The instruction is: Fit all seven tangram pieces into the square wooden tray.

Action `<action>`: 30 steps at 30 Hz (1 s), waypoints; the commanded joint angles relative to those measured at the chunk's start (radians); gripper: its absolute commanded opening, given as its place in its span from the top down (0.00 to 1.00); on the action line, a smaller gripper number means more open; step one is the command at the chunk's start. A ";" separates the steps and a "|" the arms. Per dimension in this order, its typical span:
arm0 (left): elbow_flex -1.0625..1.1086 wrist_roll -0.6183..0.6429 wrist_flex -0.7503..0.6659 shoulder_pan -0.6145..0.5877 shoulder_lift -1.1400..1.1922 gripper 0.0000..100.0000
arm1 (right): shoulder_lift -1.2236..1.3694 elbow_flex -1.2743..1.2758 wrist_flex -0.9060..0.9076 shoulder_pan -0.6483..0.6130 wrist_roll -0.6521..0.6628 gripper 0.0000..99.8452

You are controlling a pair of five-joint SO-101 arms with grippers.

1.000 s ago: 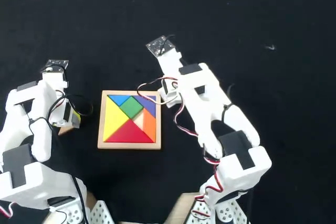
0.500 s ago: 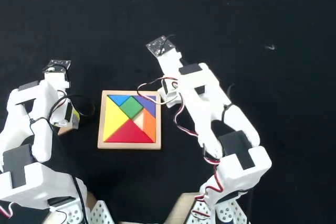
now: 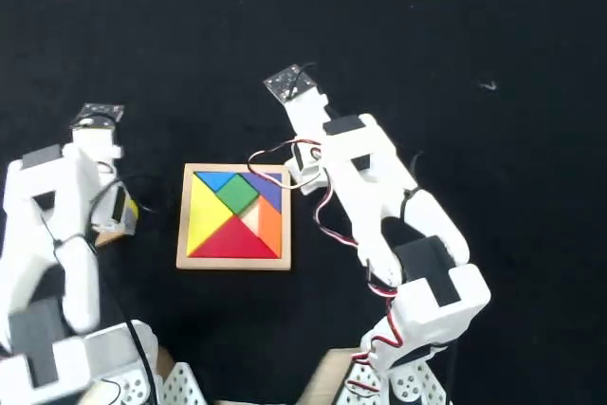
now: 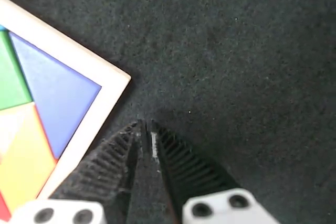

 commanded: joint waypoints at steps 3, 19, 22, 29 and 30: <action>0.131 -0.104 0.006 0.159 -0.265 0.92 | -0.051 -0.007 -0.012 0.012 0.008 0.99; -0.068 -0.417 0.012 0.730 -0.155 0.92 | -0.050 -0.039 -0.115 0.262 0.002 0.99; -0.120 -0.509 0.008 0.768 -0.051 0.92 | -0.050 -0.025 -0.167 0.307 0.002 0.99; -0.283 -0.598 0.012 0.751 0.169 0.92 | -0.050 -0.019 -0.209 0.344 0.000 0.99; -0.289 -0.608 0.008 0.746 0.184 0.92 | -0.050 -0.019 -0.209 0.342 0.000 0.99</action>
